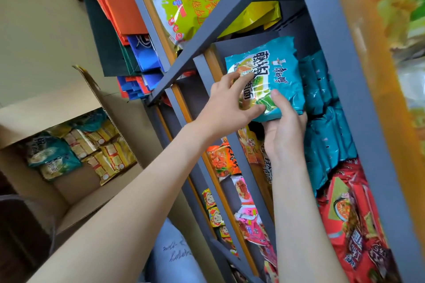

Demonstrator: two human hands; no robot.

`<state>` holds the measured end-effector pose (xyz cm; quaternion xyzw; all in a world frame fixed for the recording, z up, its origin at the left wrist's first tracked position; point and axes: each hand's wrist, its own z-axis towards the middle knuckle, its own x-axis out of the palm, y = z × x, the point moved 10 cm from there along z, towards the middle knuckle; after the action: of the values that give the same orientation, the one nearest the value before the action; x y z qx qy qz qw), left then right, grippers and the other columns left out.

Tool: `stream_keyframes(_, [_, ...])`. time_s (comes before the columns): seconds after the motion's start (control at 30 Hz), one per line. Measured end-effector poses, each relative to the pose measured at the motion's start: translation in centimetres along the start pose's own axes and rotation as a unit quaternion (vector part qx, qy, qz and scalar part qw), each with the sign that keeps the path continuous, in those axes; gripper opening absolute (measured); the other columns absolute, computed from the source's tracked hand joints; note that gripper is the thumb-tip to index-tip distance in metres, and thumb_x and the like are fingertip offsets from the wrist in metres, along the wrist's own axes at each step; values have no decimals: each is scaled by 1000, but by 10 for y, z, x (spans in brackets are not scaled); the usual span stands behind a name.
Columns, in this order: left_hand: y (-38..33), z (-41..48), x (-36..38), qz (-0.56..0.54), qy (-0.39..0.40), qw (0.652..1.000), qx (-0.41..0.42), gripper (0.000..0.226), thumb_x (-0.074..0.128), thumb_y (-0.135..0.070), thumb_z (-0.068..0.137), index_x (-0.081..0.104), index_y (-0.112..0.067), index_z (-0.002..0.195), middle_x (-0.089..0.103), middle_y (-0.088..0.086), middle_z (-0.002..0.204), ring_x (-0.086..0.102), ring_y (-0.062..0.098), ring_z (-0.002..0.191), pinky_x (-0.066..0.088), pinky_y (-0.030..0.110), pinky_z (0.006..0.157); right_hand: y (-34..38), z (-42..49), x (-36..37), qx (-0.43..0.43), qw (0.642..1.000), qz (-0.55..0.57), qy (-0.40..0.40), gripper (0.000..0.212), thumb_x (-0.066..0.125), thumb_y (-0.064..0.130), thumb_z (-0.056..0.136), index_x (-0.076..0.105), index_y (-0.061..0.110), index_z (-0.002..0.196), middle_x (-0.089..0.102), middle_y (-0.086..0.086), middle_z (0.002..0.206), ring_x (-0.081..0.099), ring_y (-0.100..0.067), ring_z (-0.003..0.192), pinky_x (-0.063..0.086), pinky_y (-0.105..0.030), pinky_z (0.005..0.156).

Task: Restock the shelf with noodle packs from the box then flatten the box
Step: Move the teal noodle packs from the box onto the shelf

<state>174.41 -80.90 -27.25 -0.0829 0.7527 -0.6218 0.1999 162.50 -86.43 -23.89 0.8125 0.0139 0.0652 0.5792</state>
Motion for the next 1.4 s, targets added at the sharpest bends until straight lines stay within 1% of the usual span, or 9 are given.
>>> stream_keyframes(0.2, [-6,29,18,26,8,1000,-6,68,62,-39,85,33,-25,145,24,4,150,18,28,138,19,33,112,-2,23,-6,19,999,-5,-30,44,61,-2,86,52,0,128,63,-18,122,63,-33,109,53,-46,90])
stream_keyframes(0.33, [-8,46,31,20,23,1000,5,66,61,-35,86,32,-25,145,22,4,151,17,29,139,18,36,113,4,35,-24,-11,991,-77,-109,50,71,7,80,53,4,126,65,-13,120,64,-29,107,54,-31,73])
stream_keyframes(0.5, [-15,57,42,35,37,998,23,59,58,-30,87,38,-18,141,31,8,146,30,30,133,27,33,108,25,58,-32,-36,976,-183,-114,49,69,2,81,49,6,126,64,-12,116,67,-26,99,57,-36,77])
stream_keyframes(0.6, [-20,65,54,80,61,994,36,52,56,-25,88,41,-13,136,39,11,138,44,29,123,38,32,97,38,70,-33,-65,930,-348,-102,39,69,0,79,57,4,116,67,-8,110,66,-21,95,55,-25,76])
stream_keyframes(0.73, [-19,77,68,113,64,991,20,50,55,-12,87,39,-7,134,39,16,133,50,36,115,44,40,87,57,78,-36,-111,758,-628,-139,32,69,13,81,58,7,110,65,-7,105,60,-29,99,44,-28,79])
stream_keyframes(0.8, [-16,85,69,135,38,990,13,50,57,-14,87,38,-6,133,38,17,134,47,36,117,45,41,87,56,81,-41,-104,713,-679,-143,34,69,19,82,57,7,111,64,-13,113,58,-32,103,43,-32,82])
stream_keyframes(0.9, [-14,95,68,217,0,976,11,63,61,-25,86,31,-7,139,34,16,139,46,36,120,43,44,94,54,85,-50,-76,680,-714,-150,35,68,24,83,57,8,112,62,-11,117,55,-33,109,39,-35,87])
stream_keyframes(1.07, [-7,106,81,344,34,938,6,79,57,-20,84,13,-6,148,26,20,149,40,40,128,6,58,113,64,94,-67,-49,653,-735,-173,36,67,15,84,57,7,117,62,-12,120,57,-33,108,44,-34,87])
stream_keyframes(1.4, [-10,103,102,283,71,956,33,78,53,-19,89,6,-8,151,38,16,141,46,36,124,40,43,96,60,77,-70,-66,630,-744,-214,62,63,20,84,36,14,140,37,-12,144,29,-31,134,19,-48,111])
